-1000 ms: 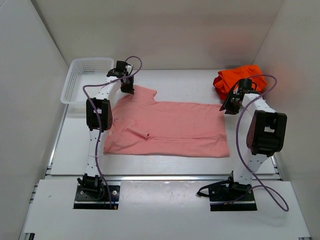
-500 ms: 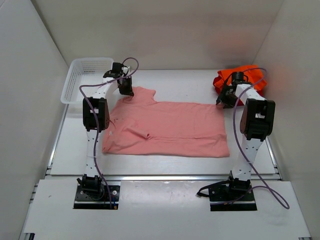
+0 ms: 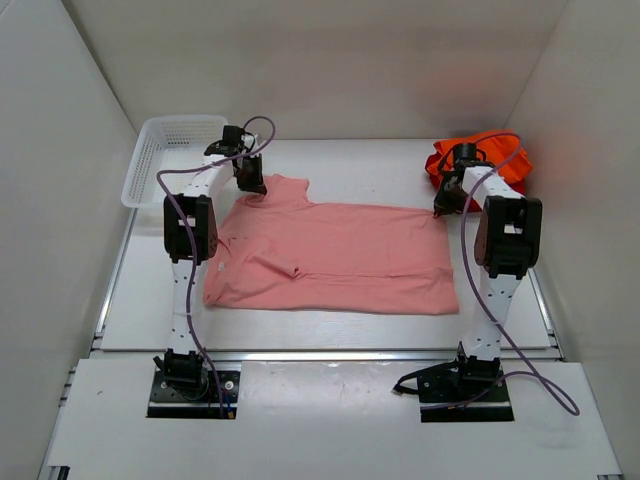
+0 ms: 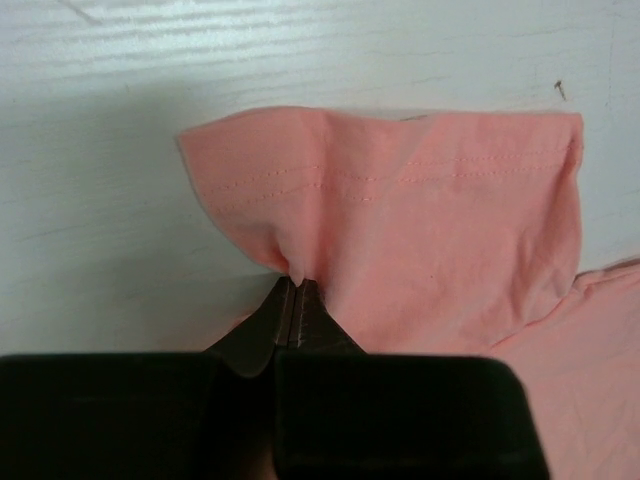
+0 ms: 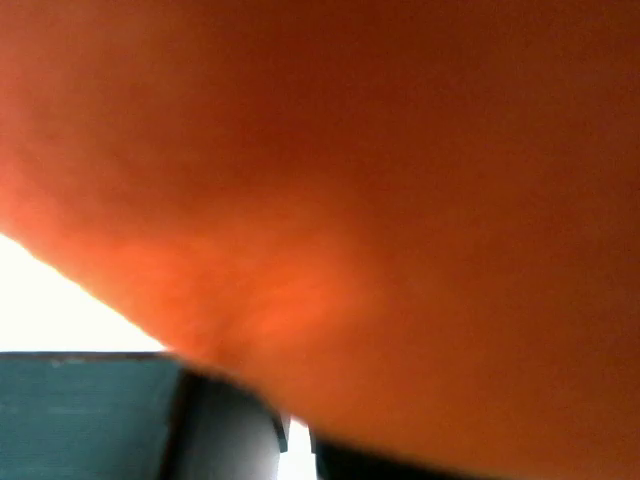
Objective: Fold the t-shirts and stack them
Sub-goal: Grap the side of the flattened tshirt furthest away from the robot with both arms, then fold the other side of the tshirt into a rectangle
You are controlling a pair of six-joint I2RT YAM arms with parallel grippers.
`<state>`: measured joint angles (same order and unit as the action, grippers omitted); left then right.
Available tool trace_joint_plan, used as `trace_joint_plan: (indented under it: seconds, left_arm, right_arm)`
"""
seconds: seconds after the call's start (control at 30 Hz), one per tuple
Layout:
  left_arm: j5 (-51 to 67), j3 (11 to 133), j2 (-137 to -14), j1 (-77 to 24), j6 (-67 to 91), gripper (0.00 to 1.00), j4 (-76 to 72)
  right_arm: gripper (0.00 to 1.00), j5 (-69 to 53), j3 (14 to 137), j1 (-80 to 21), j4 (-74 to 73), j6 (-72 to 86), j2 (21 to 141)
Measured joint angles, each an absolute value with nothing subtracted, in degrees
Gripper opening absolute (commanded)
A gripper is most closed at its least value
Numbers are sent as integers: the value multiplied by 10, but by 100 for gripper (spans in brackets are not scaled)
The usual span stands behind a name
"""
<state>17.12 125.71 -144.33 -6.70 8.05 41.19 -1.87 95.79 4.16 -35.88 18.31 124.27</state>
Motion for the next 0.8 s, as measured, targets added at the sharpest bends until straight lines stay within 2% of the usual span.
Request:
trace_joint_plan:
  seconds: [0.23, 0.43, 0.6, 0.8]
  left_arm:
    - [176, 1242, -1421, -63, 80, 0, 437]
    - [184, 1049, -1256, -48, 86, 0, 394]
    - [187, 942, -1114, -39, 81, 0, 360]
    - [184, 769, -1029, -39, 72, 0, 313]
  right_arm:
    - [0, -13, 926, 37, -338, 162, 1191]
    - [0, -14, 880, 34, -324, 143, 1095]
    - [0, -35, 783, 35, -300, 133, 1009]
    - [0, -83, 656, 61, -257, 130, 966]
